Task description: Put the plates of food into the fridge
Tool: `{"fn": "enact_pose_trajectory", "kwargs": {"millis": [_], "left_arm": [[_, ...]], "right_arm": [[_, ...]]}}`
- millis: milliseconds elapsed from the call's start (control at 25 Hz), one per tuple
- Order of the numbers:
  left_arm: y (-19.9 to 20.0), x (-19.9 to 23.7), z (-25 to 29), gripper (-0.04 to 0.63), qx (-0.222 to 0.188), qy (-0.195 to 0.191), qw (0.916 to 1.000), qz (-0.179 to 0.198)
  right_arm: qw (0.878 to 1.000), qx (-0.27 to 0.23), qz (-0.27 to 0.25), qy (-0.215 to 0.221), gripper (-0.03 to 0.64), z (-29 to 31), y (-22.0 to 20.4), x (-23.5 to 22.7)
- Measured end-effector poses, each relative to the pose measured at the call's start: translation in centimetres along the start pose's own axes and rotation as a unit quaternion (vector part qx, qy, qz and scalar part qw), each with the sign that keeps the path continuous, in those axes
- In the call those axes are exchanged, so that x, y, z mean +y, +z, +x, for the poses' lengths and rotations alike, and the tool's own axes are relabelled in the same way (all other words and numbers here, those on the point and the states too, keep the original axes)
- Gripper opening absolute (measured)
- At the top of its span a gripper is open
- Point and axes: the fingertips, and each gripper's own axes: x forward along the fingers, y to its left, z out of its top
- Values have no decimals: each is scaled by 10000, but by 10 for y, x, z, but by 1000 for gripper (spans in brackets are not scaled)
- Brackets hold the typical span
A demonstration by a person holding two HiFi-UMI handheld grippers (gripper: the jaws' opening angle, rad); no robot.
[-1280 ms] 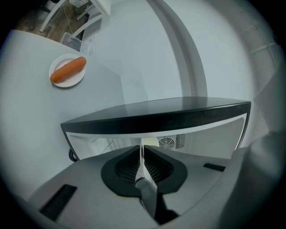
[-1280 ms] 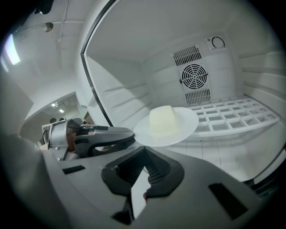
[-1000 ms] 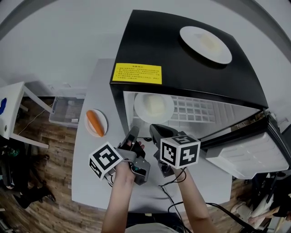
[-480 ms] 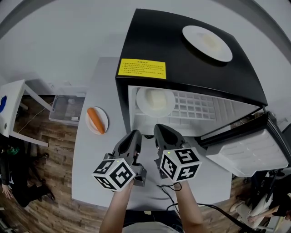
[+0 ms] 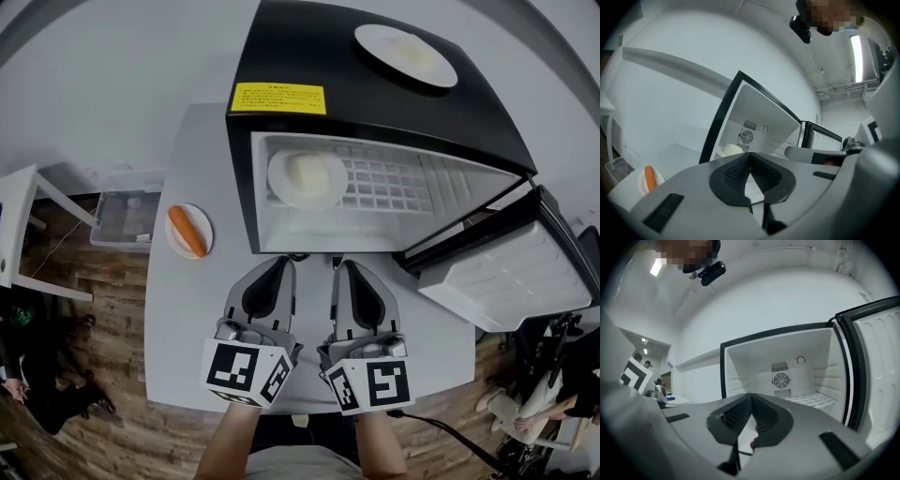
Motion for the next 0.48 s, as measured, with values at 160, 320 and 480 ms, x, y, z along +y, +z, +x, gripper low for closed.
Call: {"fn": "enact_pose_trajectory", "kwargs": {"millis": [160,320,480], "left_arm": [[4,-8,-10,8,-24,21,9997,247],[9,-15,-22,8,-164,95,9994,278],[10,-18,-39,8,-260,368,9982,392]], "right_arm": [[9997,-91,115,-195,14,-18,5,-8],[9997,-151,134,-120,14,-32,8,-7],[9995,-222,127,187,14,-41,12,2]]}}
